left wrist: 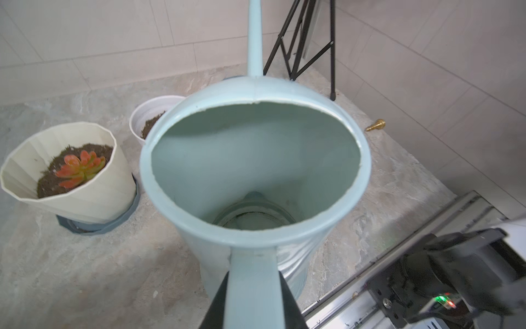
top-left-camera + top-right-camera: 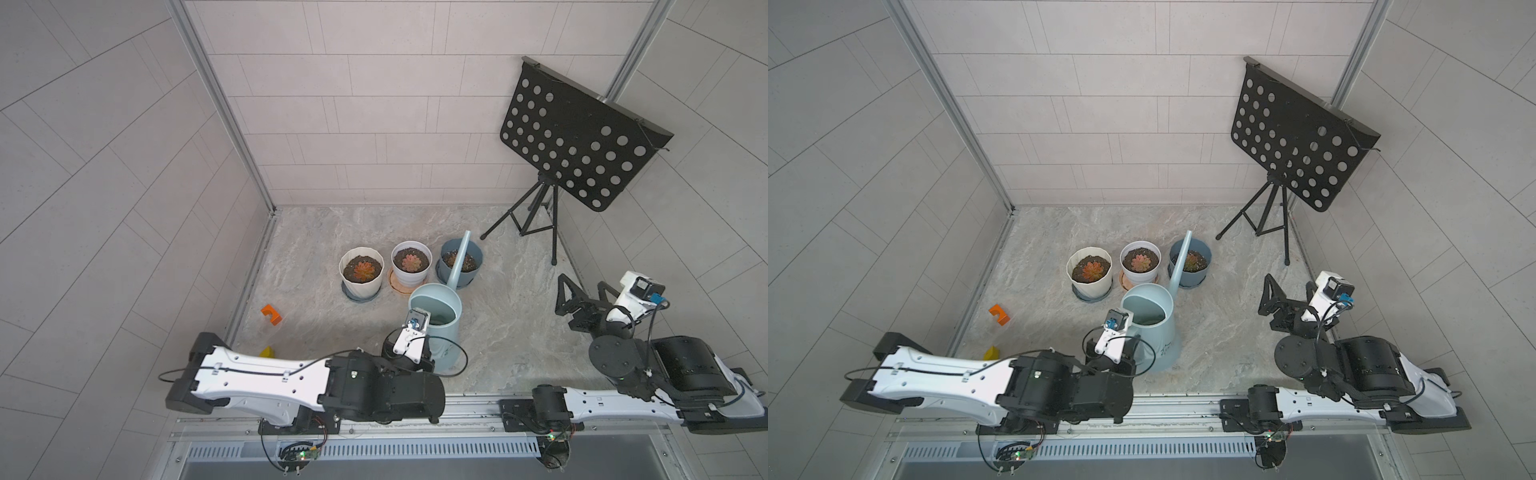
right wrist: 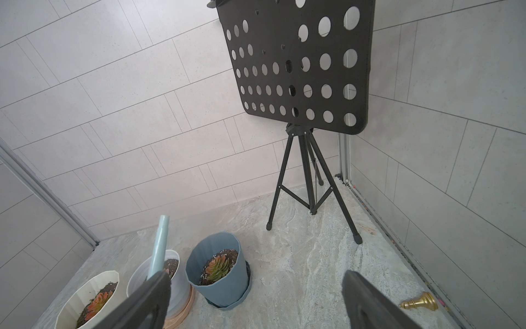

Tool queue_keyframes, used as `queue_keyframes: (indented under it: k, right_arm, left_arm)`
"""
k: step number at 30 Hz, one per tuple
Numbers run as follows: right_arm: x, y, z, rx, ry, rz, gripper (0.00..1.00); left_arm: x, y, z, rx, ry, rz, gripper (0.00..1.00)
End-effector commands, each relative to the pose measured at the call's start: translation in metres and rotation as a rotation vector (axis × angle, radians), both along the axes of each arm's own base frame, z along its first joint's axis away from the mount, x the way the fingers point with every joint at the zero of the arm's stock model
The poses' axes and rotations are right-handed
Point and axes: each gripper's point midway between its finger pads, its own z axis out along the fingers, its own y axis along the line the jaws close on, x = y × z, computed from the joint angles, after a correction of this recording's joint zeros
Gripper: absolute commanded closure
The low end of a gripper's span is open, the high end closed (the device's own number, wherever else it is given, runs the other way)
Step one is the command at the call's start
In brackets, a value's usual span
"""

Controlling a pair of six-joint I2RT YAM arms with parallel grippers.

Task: Water the succulent around the soil edge
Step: Pick up the watering can from the center of the board, then water the soil of the potted plant with water.

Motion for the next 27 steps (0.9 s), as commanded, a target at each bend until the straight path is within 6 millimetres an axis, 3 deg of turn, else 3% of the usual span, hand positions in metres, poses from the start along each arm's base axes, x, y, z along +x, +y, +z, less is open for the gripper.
queue_keyframes:
  k: [1,5,7,12,15,18,20,22,27]
  right_arm:
    - [0.000,-0.001,0.006,-0.034,0.000,0.002,0.02]
    - [0.002,0.014,0.015,-0.120,0.005,0.012,0.01]
    - [0.003,0.020,0.020,-0.158,0.006,0.013,0.00]
    - [0.005,0.032,0.029,-0.213,0.002,0.013,0.00]
    - [0.005,0.033,0.029,-0.211,-0.002,0.012,0.00]
    - [0.005,0.033,0.030,-0.214,-0.005,0.010,0.00]
    - [0.005,0.032,0.031,-0.211,-0.007,0.006,0.00]
    - [0.005,0.032,0.032,-0.212,-0.009,0.004,0.00]
    - [0.005,0.032,0.036,-0.222,-0.017,-0.010,0.00]
  left_arm:
    - [0.019,0.048,0.072,0.099,-0.206,0.035,1.00]
    - [0.037,0.080,0.144,0.186,-0.440,0.100,1.00]
    - [0.047,0.089,0.170,0.216,-0.501,0.113,1.00]
    - [0.087,0.098,0.206,0.231,-0.534,0.023,1.00]
    - [0.115,0.086,0.201,0.238,-0.444,-0.099,1.00]
    - [0.147,0.074,0.179,0.259,-0.295,-0.206,1.00]
    - [0.166,0.080,0.156,0.290,-0.165,-0.240,1.00]
    - [0.174,0.100,0.141,0.359,-0.081,-0.205,1.00]
    - [0.174,0.185,0.125,0.610,-0.059,0.013,1.00]
